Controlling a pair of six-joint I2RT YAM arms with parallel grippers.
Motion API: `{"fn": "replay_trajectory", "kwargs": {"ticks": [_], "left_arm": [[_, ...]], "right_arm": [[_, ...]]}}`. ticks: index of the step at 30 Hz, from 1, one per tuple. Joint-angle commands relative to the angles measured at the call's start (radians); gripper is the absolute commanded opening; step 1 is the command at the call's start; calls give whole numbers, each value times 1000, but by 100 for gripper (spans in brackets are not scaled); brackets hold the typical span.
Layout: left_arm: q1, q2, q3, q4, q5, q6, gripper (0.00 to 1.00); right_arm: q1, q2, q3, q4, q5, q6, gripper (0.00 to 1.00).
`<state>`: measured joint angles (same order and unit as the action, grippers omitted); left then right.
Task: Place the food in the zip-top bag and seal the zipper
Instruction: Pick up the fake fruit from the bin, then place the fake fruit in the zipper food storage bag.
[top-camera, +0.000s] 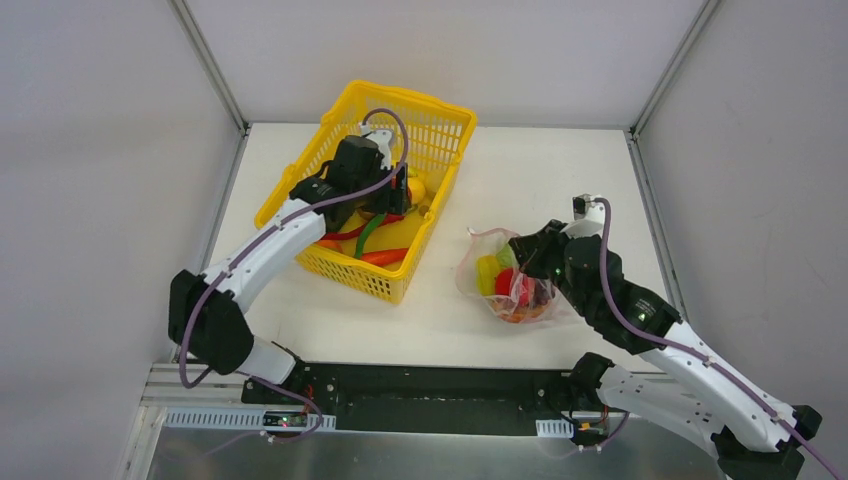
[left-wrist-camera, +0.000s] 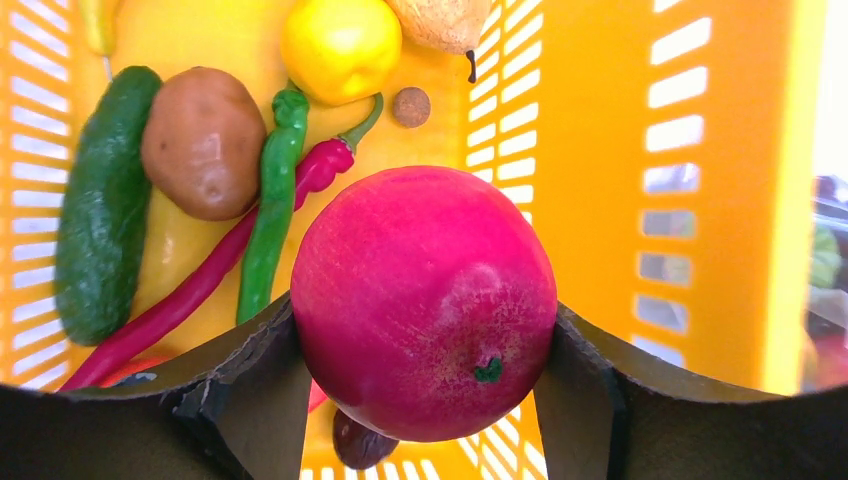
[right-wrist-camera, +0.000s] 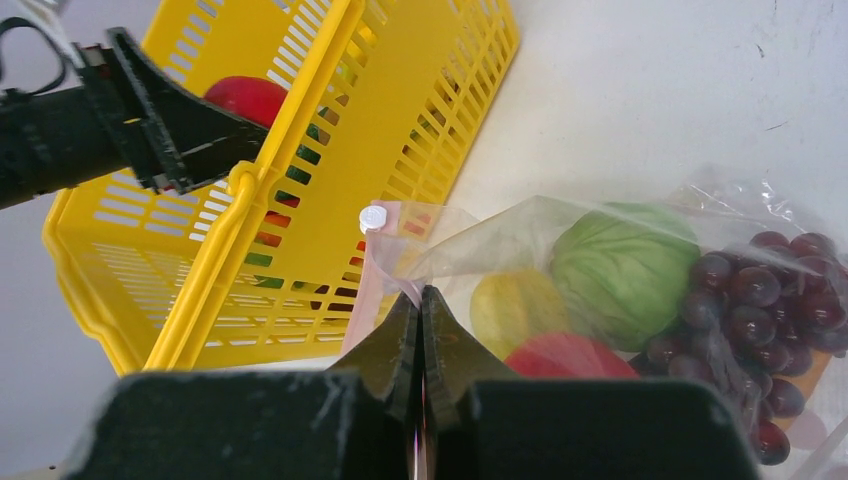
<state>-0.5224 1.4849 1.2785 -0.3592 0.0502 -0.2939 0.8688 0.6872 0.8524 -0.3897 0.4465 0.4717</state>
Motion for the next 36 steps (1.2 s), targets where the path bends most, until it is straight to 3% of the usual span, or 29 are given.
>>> {"fn": "replay_trajectory", "kwargs": {"ticks": [1,7,13,22,31,36], "left_arm": [[-2,-149,26,-81,-41,32,15],[-38,-296,47,-111,77,24,15],[-223,-331,73,-82,175,-1,15],[-462,-157,104,33,135,-43,15],[-521,-2,209,42,136,-48,17],[-553,61,254,29,79,-63,28]], "right_arm": [[-2,1,34,55,-10,22,0],[-3,12,28,75,-5,33,0],[-3,19,22,104,-5,50,0],[-3,-28,8,137,-35,92,0],[-3,-68,10,136,-24,125,0],[-3,-91,-3,170,-35,164,0]]}}
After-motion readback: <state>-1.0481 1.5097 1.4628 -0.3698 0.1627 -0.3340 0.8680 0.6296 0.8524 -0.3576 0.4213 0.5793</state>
